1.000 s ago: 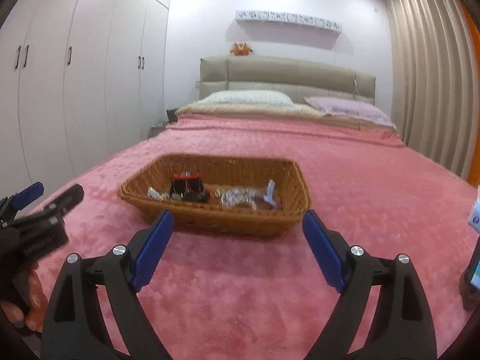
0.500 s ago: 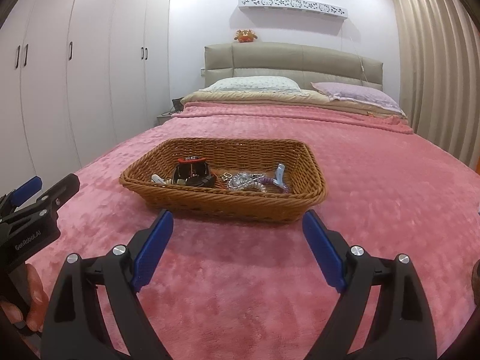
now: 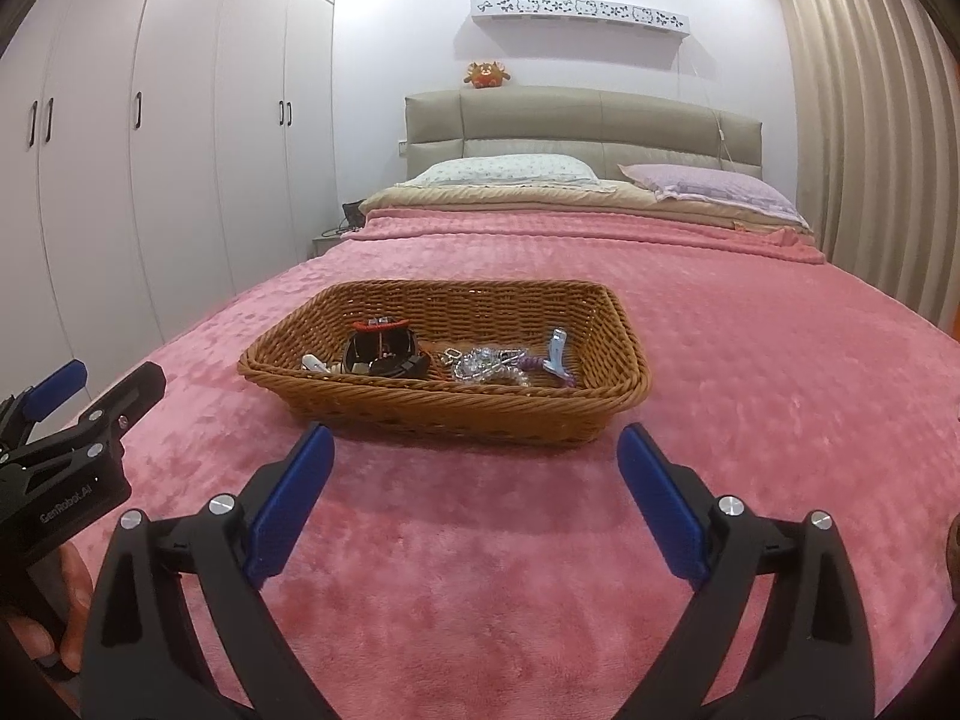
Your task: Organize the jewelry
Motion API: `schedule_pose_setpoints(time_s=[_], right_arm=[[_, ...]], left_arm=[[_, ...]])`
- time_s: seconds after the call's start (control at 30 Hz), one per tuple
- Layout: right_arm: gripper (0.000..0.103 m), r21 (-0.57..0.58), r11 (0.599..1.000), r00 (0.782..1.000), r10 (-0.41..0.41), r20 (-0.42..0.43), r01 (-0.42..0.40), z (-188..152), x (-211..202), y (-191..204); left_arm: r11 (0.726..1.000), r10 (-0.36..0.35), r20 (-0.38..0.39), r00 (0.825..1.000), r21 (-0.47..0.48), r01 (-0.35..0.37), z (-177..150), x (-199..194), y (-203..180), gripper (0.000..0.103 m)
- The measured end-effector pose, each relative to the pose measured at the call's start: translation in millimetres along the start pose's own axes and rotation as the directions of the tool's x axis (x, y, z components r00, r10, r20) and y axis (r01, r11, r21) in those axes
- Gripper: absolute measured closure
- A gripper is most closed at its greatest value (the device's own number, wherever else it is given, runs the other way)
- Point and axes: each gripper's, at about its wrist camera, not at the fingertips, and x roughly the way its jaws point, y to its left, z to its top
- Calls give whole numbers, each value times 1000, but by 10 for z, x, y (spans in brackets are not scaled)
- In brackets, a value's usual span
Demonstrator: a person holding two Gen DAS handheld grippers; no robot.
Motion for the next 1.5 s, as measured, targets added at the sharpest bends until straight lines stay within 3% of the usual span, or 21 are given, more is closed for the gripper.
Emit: schedule_pose_setpoints(time_s=[1.5], right_arm=[[12,23,1000,1000,7,-23,-6,-1,47,-57]], left_arm=[[1000,-7,-21,1000,-7,6,-3,24,21,8]])
